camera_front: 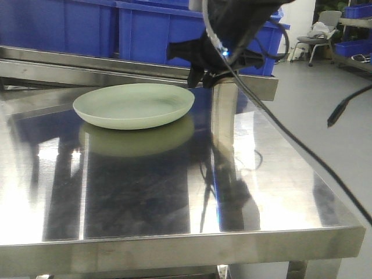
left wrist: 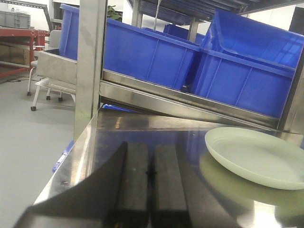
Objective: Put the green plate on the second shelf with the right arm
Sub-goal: 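Close the right gripper on the plate rim nearest the robot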
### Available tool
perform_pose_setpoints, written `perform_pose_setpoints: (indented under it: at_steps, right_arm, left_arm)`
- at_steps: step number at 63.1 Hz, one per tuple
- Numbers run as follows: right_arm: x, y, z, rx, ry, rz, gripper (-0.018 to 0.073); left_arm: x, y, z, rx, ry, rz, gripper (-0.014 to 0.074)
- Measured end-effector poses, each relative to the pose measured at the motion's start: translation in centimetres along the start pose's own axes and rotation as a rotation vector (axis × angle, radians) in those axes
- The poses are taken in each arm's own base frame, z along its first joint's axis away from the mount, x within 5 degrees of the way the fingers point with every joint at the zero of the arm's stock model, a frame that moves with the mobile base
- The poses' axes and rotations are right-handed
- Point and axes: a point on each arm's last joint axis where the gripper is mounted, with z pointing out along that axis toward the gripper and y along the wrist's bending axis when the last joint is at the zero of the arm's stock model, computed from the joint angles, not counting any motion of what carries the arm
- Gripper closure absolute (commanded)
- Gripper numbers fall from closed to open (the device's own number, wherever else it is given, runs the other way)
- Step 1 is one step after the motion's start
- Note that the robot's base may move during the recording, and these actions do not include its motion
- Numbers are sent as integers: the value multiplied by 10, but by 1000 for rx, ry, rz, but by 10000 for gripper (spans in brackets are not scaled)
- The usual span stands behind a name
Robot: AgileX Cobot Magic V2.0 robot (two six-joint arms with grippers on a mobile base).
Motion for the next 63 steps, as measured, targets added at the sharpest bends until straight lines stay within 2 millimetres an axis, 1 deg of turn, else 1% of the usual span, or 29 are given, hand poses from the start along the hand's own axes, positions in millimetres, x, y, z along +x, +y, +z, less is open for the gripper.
perform_pose_setpoints:
  at_steps: [9,22,35,50,56,63]
  right_arm:
    - [8,-2,12,6,21,-2,281]
    - [7,-2,17,-8,-5,19,281]
    - [11,-1,21,-23,9,88,281]
    - [16,-2,27,-22,20,101,286]
    - [20,-3,31,-20,28,106,335]
    - [20,-3,32,-20,28,111,492]
  left_arm:
    - [0,0,0,0,0,0,466]
    - [0,0,0,0,0,0,466]
    - [0,0,0,0,0,0,466]
    - [0,0,0,0,0,0,466]
    - [0,0,0,0,0,0,466]
    - [0,0,0,0,0,0,466]
